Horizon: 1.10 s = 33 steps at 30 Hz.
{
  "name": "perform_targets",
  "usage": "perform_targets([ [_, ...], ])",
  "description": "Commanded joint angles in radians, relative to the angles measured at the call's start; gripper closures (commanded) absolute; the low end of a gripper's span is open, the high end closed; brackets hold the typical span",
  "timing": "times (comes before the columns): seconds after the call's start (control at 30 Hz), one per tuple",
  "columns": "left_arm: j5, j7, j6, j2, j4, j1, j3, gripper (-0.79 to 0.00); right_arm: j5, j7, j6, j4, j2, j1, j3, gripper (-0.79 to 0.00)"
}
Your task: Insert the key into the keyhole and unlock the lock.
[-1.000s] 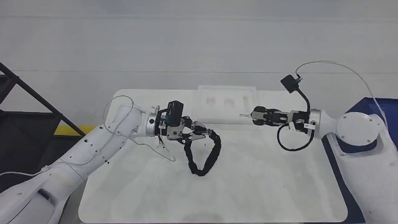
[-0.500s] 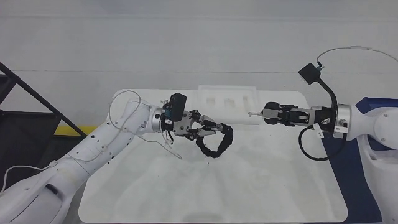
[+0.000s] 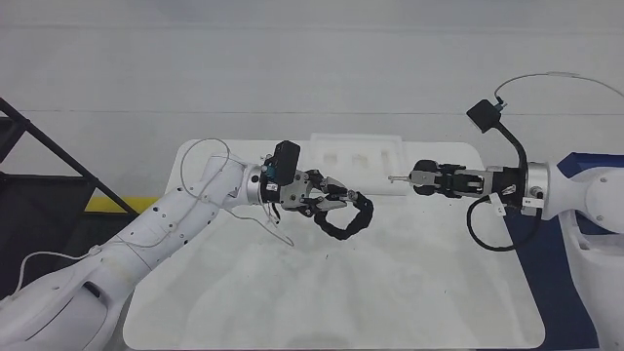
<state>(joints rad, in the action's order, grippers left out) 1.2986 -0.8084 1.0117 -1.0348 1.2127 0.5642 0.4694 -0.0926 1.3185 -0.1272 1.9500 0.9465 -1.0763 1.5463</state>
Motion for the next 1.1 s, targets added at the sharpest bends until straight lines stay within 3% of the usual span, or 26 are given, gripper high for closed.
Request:
perform_targets([
  [0.0,0.000,0.000,0.000,0.000,0.000,0.000,0.000,0.000,0.016,-0.005,-0.009,0.008,-0.001,-0.010,-0.008,0.000],
  [0.13,-0.020,0.046,0.001,-0.005,0.006,0.032,0.002,0.000,0.127,0.047,-0.100,0.081,-0.012,-0.006,-0.039,0.000],
  [0.3,0.037,-0.007,-0.031,-0.029,-0.005,0.032,-0.006,0.000,0.241,0.152,-0.218,0.161,-0.027,0.031,-0.079,0.000],
  [0.47,0.223,-0.152,-0.152,-0.058,-0.056,0.014,-0.037,0.000,0.278,0.138,-0.236,0.205,-0.044,0.041,-0.125,0.000],
  [0.67,0.298,-0.298,-0.298,-0.100,-0.162,0.003,-0.098,0.000,0.291,0.120,-0.255,0.245,-0.079,0.054,-0.165,0.000],
  [1.07,0.225,-0.345,-0.345,-0.147,-0.222,-0.041,-0.206,0.000,0.369,0.059,-0.316,0.303,-0.135,0.107,-0.267,0.000],
])
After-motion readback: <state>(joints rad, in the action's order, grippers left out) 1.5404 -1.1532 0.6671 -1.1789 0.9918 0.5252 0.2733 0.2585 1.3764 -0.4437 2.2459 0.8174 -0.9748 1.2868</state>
